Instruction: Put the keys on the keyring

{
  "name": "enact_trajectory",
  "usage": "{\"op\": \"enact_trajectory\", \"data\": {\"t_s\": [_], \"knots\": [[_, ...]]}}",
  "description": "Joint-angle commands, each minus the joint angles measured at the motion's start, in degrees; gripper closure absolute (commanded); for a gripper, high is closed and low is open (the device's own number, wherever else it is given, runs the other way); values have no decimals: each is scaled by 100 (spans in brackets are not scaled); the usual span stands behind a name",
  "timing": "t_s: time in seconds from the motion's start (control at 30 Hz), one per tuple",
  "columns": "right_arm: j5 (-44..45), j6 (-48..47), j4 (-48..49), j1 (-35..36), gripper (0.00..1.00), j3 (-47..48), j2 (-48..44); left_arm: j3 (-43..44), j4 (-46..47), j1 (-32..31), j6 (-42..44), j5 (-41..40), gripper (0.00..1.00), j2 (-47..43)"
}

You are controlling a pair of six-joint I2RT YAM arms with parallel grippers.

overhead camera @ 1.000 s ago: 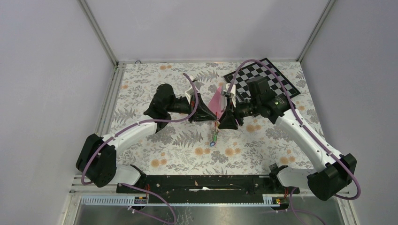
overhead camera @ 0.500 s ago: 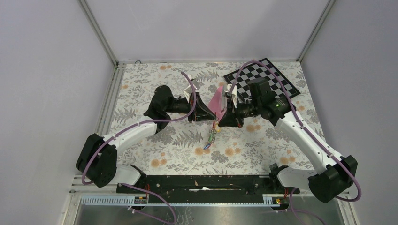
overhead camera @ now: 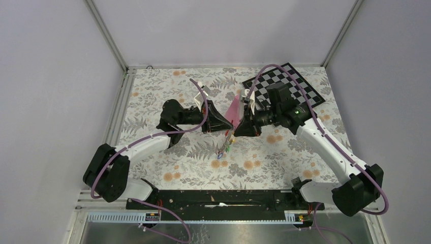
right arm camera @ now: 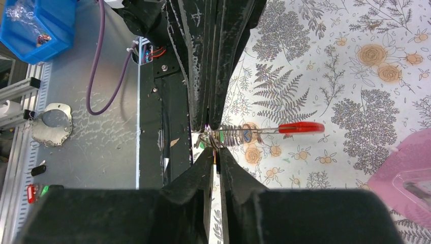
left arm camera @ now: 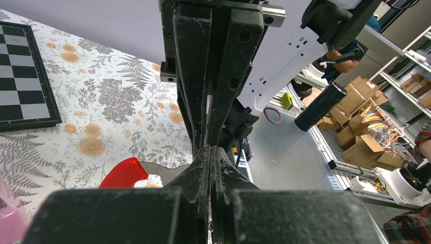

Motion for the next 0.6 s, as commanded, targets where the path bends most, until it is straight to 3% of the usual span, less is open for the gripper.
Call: {"op": "enact_trajectory", "data": {"t_s": [0.0, 0.17, 0.57], "knots": [[-124, 87, 76, -25, 80, 182, -4, 34, 856, 27, -164, -214, 100, -42], [156, -78, -104, -61, 65, 327, -281, -14, 855, 34, -116, -197, 100, -59], [297, -378, -373, -184, 60, 769, -480, -46, 864, 32, -134, -162, 100, -71]]}}
